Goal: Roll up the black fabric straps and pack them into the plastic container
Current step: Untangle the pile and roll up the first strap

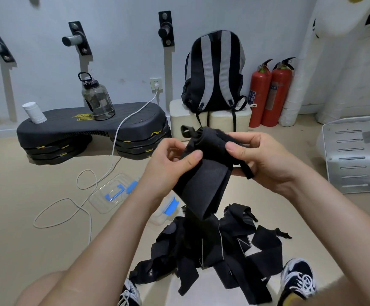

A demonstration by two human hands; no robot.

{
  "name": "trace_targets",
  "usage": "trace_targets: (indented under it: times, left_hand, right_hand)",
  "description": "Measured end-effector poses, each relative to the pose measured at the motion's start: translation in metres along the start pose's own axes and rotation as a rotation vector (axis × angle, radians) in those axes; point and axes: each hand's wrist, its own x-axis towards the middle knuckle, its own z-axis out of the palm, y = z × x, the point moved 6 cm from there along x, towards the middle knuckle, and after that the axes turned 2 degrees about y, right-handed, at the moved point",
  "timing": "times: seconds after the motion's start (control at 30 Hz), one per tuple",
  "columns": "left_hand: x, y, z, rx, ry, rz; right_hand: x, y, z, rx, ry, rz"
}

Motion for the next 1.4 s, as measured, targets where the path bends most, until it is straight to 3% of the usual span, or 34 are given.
trace_targets:
  times: [0.17, 0.33, 0.57, 0.77, 0.9, 1.03, 1.17, 1.4]
  left_hand:
    - [-0.006, -0.002, 0.009, 0.029, -0.176, -0.062]
    - [-0.006, 0.0, 0.017, 0.034, -0.192, -0.058]
    - [-0.007, -0.009, 0.022, 0.241, -0.265, -0.045]
    - [-0.005, -0.002, 0.02, 0.27, -0.157, 0.079]
    - [-0.008, -0.008, 0.025, 0.267, -0.126, 0.038]
    - [-0.011, -0.014, 0.029, 0.081, -0.144, -0.116]
    - [-0.012, -0.022, 0.036, 0.051, -0.165, -0.186]
    - [-0.016, -0.037, 0.046, 0.014, -0.113, -0.267]
  right_hand:
    - [0.0, 0.003, -0.001, 0.071, -0.078, 0.045]
    - [-0.001, 0.011, 0.006, -0.008, -0.15, 0.091]
    - [-0.009, 0.009, 0.006, -0.522, -0.222, 0.131]
    - [-0.002, 0.012, 0.009, -0.34, -0.138, 0.098]
    - [0.001, 0.01, 0.004, -0.25, -0.033, 0.064]
    - [0.0, 0.007, 0.009, -0.321, 0.009, -0.01]
    - [-0.003, -0.006, 0.013, -0.274, 0.058, -0.175]
    - [-0.007, -0.009, 0.018, -0.955, 0.235, -0.554]
